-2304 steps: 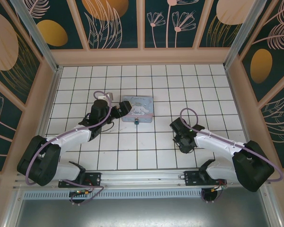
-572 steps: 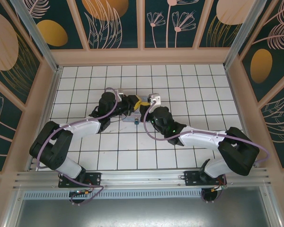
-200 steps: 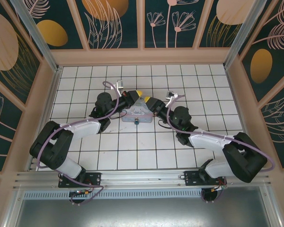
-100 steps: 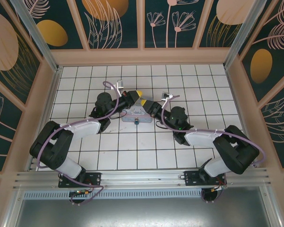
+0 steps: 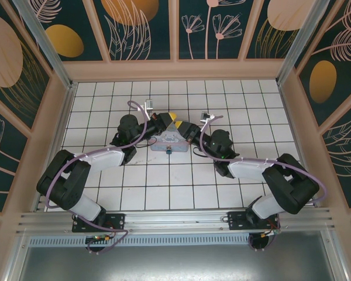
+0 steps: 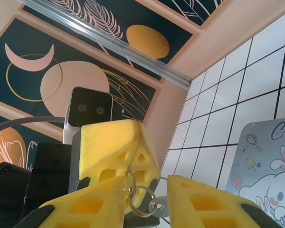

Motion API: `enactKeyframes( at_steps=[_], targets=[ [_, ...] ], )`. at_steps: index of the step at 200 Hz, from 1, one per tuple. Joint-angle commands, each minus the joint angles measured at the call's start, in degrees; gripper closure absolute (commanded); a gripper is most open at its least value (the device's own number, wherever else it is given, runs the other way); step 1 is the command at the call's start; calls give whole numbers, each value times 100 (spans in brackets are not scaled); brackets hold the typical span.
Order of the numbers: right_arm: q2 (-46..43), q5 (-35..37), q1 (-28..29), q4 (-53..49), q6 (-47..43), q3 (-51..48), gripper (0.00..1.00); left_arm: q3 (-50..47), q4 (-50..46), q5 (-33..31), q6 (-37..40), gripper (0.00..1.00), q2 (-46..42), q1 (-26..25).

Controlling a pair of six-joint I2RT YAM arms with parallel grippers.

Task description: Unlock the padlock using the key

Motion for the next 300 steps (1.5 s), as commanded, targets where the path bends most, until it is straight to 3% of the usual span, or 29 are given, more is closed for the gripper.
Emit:
enactKeyframes(
  at_steps=[1,44,73,85,96,113,126,180,203,234,268,300],
  targets=[
    [111,-157,-41,305,-66,243,73,-60,167,76,23,100,-177,35],
    [292,-332,-42,473,-26,308,78,-58,161,94,24,100,-148,31],
    [363,-387,-41,495,-16,329,100,-43,131,105,41,100,-138,29],
    [347,-388,-43,473,-32,313,100,-25,99,106,34,100,-138,36],
    [291,-332,-63,393,-89,253,100,-10,-3,70,41,88,-175,35],
    [136,-287,-122,282,-179,111,100,28,-417,-73,129,51,-338,48],
    [-12,-255,-179,198,-227,-23,100,12,-676,-245,213,32,-533,78],
    [-452,-307,-274,-335,-547,-139,100,293,-1894,-453,394,2,-1038,231],
    [-589,-275,-261,-955,-949,53,100,731,-2714,-423,937,2,-1016,237],
    [-831,130,-119,-2066,-1814,409,100,1388,-3957,-896,1552,1,-999,248],
    [-886,1317,320,-3033,-3019,858,100,1309,-3936,-1647,1362,2,-1197,249],
    [-694,2662,824,-3122,-4006,1036,100,1637,-4213,-1151,1045,1,-990,277]
  ],
)
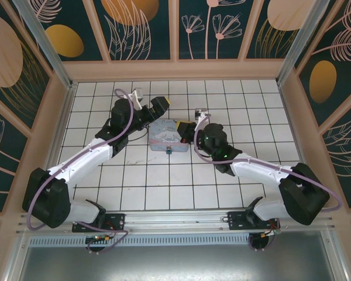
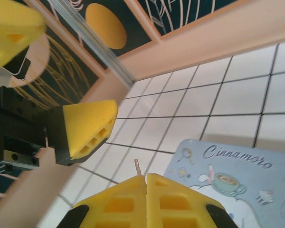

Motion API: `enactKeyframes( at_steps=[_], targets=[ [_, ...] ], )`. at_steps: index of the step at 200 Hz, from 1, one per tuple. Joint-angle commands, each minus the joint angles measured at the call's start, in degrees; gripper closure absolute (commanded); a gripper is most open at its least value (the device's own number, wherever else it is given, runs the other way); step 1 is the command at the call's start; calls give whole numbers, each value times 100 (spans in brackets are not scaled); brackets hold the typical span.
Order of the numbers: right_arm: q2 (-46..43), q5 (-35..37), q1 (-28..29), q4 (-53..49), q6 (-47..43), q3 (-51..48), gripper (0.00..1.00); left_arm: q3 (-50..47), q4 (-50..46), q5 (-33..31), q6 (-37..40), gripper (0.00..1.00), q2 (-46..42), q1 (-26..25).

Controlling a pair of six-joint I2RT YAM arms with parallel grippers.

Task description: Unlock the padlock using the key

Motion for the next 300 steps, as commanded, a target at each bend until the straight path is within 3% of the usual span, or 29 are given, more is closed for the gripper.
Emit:
enactKeyframes(
  at_steps=[1,49,87,118,143,254,300],
  targets=[
    [73,1362,313,-327,-1172,223,100,366,-364,189,-186,1,87,48],
    [474,2820,1016,428,-2490,248,100,-9,-108,803,-1656,2,368,56],
    [796,3350,1384,877,-3090,338,100,-341,-20,713,-2268,12,246,56],
    [1023,3571,1564,1247,-3528,391,100,-315,-44,805,-2422,20,295,47],
    [1146,3710,1655,1501,-3770,403,100,-302,-15,883,-2464,32,350,52],
    [1308,3779,1892,1737,-4029,435,100,-263,41,936,-2410,46,517,47],
    [1457,3818,1912,1659,-4025,540,100,-270,55,952,-2407,57,545,41]
  ],
)
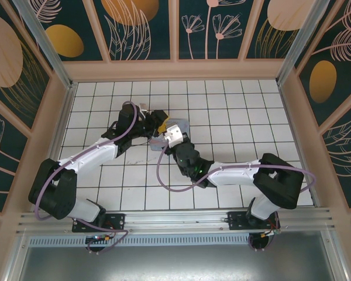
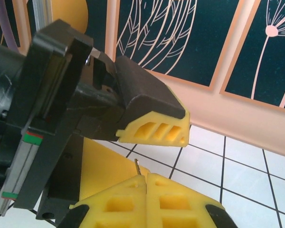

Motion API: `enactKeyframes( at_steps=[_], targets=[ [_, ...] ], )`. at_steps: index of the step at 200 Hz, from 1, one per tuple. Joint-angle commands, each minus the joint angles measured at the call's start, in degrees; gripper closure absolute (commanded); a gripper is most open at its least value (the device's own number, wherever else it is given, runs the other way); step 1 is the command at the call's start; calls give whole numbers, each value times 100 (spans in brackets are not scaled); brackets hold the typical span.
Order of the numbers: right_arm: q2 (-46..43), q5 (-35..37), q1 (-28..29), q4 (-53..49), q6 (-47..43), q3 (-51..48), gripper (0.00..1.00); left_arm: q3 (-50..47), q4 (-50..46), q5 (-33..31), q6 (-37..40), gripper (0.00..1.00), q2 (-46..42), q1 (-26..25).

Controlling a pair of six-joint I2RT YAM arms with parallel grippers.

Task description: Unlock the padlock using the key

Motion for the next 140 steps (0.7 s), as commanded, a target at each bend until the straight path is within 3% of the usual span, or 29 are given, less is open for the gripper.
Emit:
enactKeyframes(
  at_steps=[1,47,87,117,140],
  targets=[
    [114,123,56,181,-45,214,100,64,206,85,-53,58,65,18],
    [203,140,52,176,-25,249,100,18,251,108,-33,75,97,21],
    [196,155,52,165,-16,261,100,-24,345,156,-25,100,195,21],
    [67,178,20,38,120,209,100,-3,439,209,161,100,296,21],
    [-519,22,-151,-302,770,-135,80,153,390,187,676,100,367,22]
  ],
)
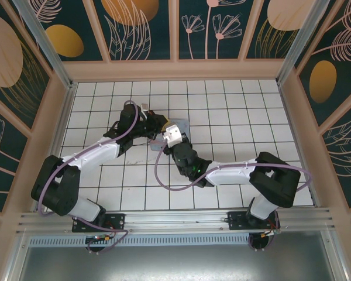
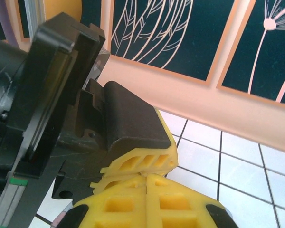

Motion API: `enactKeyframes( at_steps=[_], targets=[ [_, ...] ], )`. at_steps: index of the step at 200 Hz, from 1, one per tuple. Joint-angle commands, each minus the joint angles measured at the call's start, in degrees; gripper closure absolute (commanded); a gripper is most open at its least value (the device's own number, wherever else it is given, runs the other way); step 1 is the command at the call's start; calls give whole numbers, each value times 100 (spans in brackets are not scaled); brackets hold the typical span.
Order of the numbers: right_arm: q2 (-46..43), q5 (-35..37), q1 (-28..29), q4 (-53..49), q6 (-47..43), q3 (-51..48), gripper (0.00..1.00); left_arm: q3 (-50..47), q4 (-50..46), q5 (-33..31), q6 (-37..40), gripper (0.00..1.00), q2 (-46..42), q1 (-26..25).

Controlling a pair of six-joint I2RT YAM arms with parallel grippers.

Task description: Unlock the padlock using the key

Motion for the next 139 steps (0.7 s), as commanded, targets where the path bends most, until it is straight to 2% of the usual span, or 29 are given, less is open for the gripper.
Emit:
enactKeyframes(
  at_steps=[1,29,47,73,106,139],
  targets=[
    [-660,-117,-143,-222,685,-217,79,178,139,28,564,100,146,21],
    [-1749,-455,-461,-843,1971,-769,64,400,6,-61,1383,100,171,21],
    [-2239,-733,-693,-1543,2883,-853,59,454,-165,-216,1899,100,138,27],
    [-2602,-1823,-1252,-2145,4299,-862,51,419,-58,-447,2406,100,28,26],
    [-2521,-2859,-1548,-1805,5306,-870,45,68,570,-590,2809,100,-187,21],
    [-2173,-3730,-1802,-549,6239,-1114,41,-419,1820,-282,2765,100,-304,26]
  ],
)
